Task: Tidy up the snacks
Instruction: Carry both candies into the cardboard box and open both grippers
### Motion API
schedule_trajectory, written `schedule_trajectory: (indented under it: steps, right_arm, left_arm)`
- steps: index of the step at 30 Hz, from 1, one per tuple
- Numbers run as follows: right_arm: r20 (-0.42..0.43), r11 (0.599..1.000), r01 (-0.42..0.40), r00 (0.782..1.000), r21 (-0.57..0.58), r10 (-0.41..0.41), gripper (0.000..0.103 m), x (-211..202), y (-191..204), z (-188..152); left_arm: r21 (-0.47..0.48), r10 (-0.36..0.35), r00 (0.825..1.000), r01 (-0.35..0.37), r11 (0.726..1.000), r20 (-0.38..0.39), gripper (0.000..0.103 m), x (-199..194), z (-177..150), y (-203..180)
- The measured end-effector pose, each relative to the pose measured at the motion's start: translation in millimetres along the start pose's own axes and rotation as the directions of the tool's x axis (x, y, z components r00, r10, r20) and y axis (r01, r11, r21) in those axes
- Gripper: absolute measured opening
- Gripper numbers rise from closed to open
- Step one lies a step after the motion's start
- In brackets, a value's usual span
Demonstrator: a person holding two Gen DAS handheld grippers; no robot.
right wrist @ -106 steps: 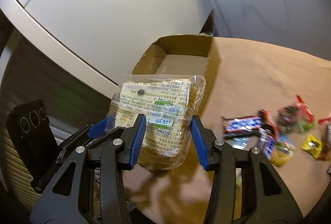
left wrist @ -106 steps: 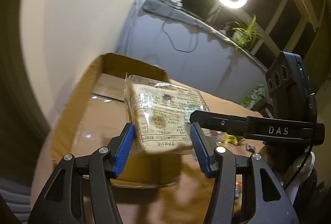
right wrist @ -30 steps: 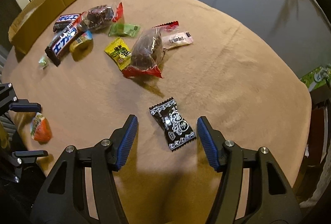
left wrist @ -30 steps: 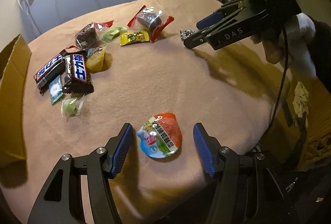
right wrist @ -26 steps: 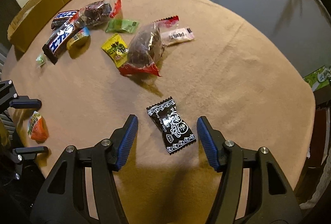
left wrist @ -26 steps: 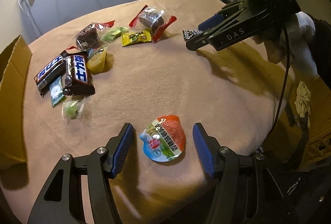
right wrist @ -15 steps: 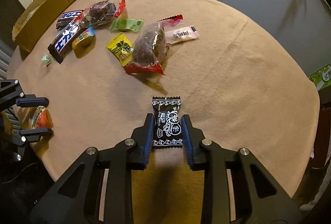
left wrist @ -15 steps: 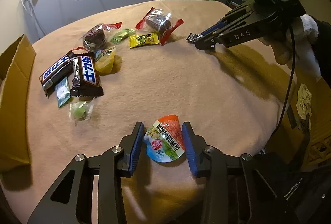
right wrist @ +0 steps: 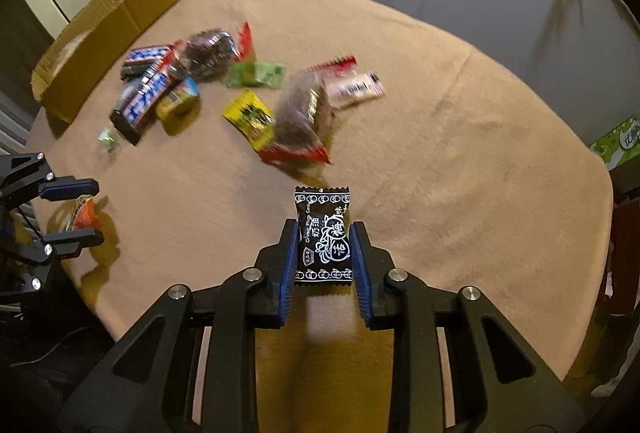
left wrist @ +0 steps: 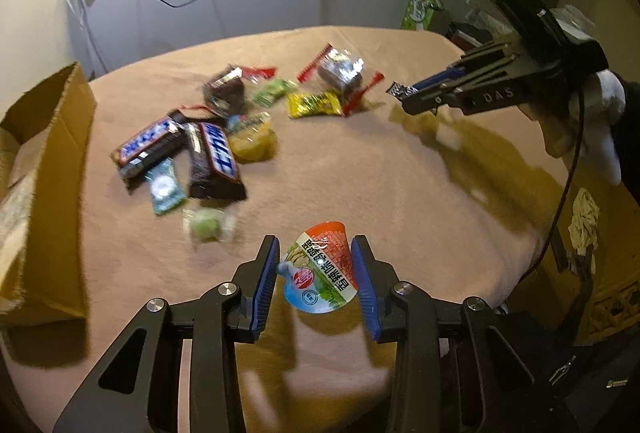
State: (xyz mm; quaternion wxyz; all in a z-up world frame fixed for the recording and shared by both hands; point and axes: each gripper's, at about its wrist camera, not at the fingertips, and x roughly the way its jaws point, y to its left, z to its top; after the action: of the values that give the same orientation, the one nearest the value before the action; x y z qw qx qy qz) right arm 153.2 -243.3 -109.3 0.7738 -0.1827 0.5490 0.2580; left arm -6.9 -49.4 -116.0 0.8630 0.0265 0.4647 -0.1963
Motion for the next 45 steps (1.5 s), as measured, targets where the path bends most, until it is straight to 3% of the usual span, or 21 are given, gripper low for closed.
schedule_trajectory:
  steps: [10, 20, 32, 45]
  right_arm:
    - [0.076, 0.998, -0.033, 0.996, -0.051, 0.037, 0.026, -23, 37, 40]
    - [0.128, 0.984, -0.093, 0.985, -0.151, 0.112, 0.026, -29, 101, 99]
    - [0.125, 0.941, -0.168, 0.969, -0.294, 0.212, 0.026, -11, 192, 166]
    - [0.07, 0.908, -0.195, 0.969, -0.37, 0.237, 0.027, 24, 252, 201]
  left_arm:
    - [-0.076, 0.059, 0.994, -0.052, 0.996, 0.093, 0.035, -37, 12, 48]
    - [-0.203, 0.17, 0.973, -0.138, 0.969, 0.154, 0.035, -70, 16, 119]
    - [-0.326, 0.27, 0.955, -0.218, 0.92, 0.124, 0.035, -78, 5, 189]
    - [-0.359, 0.288, 0.953, -0.236, 0.903, 0.097, 0.036, -74, -2, 210]
